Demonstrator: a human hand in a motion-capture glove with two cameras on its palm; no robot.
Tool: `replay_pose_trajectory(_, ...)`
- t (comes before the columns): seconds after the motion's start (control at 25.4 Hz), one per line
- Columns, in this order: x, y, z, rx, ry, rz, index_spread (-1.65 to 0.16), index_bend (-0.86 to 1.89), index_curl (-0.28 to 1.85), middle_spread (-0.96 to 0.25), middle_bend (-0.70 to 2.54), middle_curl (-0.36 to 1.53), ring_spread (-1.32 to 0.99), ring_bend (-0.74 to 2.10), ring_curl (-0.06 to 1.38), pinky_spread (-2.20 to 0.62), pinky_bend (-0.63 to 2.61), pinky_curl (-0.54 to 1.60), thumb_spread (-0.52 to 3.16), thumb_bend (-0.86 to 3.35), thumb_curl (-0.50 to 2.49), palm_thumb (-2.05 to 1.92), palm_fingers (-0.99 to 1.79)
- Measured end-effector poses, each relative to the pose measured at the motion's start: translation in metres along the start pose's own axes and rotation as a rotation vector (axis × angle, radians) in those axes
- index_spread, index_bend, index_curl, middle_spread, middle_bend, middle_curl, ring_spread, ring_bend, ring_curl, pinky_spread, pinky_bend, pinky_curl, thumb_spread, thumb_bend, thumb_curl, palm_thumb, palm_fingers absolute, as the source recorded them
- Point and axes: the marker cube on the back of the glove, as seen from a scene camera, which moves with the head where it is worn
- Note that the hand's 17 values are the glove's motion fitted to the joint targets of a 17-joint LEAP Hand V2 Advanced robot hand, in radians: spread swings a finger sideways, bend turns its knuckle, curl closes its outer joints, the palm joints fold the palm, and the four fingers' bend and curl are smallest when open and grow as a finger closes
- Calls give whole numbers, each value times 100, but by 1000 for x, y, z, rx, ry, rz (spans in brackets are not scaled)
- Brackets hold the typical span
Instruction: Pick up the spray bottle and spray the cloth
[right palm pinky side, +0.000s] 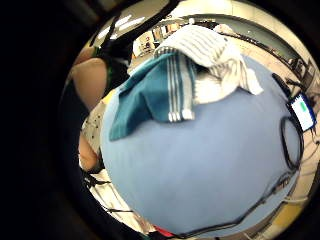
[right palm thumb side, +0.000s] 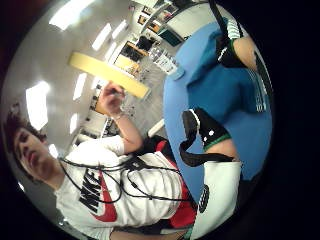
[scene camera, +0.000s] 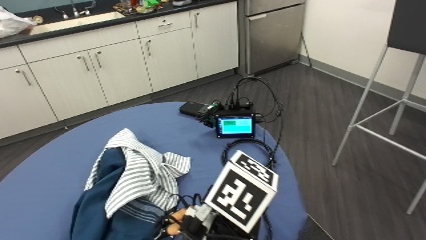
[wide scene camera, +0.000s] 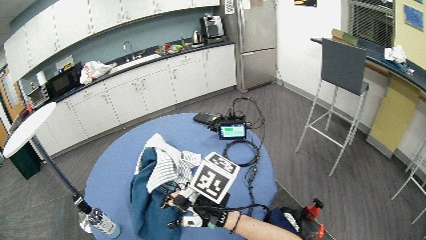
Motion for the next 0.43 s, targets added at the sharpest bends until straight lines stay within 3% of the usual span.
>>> replay_pose_trajectory(0.43, 17, 62, -21, 115, 108, 27, -27, 17, 38, -7, 18, 38, -5, 20, 35, 11, 25, 30, 102, -2, 44, 88, 96)
